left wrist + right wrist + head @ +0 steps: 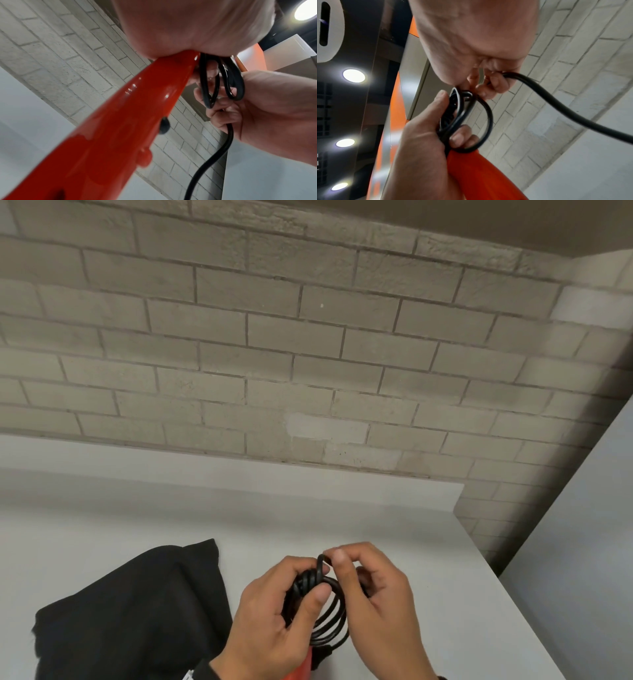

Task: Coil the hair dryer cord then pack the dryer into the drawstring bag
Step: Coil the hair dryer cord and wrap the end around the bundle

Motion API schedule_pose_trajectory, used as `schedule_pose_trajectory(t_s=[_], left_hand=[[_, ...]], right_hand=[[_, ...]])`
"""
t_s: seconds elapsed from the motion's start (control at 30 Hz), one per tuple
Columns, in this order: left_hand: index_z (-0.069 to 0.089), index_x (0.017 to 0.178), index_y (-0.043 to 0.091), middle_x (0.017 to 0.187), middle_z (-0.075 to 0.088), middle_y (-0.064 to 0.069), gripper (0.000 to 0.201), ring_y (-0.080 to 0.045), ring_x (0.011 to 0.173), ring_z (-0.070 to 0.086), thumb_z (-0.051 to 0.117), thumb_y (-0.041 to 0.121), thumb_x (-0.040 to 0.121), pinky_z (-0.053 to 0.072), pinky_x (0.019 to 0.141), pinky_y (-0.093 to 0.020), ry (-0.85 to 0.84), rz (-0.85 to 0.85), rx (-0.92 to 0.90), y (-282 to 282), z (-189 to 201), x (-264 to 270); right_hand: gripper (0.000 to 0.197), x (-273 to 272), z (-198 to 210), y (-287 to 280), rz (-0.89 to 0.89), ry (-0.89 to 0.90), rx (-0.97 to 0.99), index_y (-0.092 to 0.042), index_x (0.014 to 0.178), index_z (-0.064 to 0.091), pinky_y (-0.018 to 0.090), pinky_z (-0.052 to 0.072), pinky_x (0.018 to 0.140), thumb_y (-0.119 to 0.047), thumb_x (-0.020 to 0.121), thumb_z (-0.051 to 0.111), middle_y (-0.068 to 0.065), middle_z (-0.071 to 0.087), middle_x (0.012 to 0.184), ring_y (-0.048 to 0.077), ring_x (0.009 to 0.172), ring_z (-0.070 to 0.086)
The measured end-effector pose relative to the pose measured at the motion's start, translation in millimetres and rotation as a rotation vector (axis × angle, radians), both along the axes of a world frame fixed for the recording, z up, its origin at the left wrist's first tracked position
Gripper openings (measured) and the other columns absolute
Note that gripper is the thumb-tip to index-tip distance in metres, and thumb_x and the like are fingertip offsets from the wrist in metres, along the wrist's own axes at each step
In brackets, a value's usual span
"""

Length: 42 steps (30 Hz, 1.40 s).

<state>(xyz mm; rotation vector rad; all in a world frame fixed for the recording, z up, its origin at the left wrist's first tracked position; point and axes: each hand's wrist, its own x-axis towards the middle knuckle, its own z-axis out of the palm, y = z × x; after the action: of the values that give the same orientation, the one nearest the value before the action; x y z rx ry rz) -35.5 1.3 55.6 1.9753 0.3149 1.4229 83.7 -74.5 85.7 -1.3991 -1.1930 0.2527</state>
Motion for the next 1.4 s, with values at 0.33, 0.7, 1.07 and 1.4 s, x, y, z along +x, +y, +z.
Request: schedule_pose_trajectory(t_s=[0.33, 0.7, 1.07, 1.4], left_hand=[[0.056, 0.102, 0.041, 0.078, 0.063, 0.022, 0.025, 0.000, 0.063, 0.061, 0.043, 0.059, 0.092, 0.047, 0.058, -0.011, 0.000, 0.091, -0.061, 3, -1, 0], [0.052, 0.103, 0.049, 0.091, 0.063, 0.018, 0.018, -0.002, 0.076, 0.064, 0.043, 0.059, 0.092, 0.046, 0.064, -0.006, -0.012, 0.183, -0.042, -1, -3, 3], [0.050, 0.110, 0.057, 0.098, 0.064, 0.025, 0.023, 0.006, 0.080, 0.065, 0.040, 0.064, 0.090, 0.045, 0.067, -0.001, -0.027, 0.245, -0.102, -2, 0, 1], [0.057, 0.097, 0.034, 0.084, 0.066, 0.011, 0.032, -0.006, 0.068, 0.066, 0.039, 0.059, 0.093, 0.048, 0.058, -0.009, -0.016, 0.190, -0.098, 1, 4, 4]], right_hand=[[0.033, -7, -6, -12, 0.089, -0.066, -0.071, -0.041, 0.112, 0.065, 0.016, 0.045, 0.061, -0.031, 0.081, 0.070, -0.010, 0.063, 0.099, 0.008, 0.070, 0.054], [0.033, -13, 1, -14, 0.002, -0.068, -0.217, -0.045, 0.106, 0.053, 0.008, 0.038, 0.080, -0.020, 0.088, 0.066, -0.025, 0.069, 0.091, 0.001, 0.096, 0.057], [0.029, -21, 7, -14, -0.024, -0.161, -0.253, -0.052, 0.110, 0.039, 0.009, 0.041, 0.075, -0.037, 0.091, 0.054, -0.022, 0.067, 0.094, 0.001, 0.093, 0.059], [0.028, -8, 13, -6, 0.386, 0.447, -0.215, -0.020, 0.114, 0.057, 0.023, 0.050, 0.069, -0.019, 0.087, 0.060, 0.004, 0.069, 0.066, 0.014, 0.067, 0.065]])
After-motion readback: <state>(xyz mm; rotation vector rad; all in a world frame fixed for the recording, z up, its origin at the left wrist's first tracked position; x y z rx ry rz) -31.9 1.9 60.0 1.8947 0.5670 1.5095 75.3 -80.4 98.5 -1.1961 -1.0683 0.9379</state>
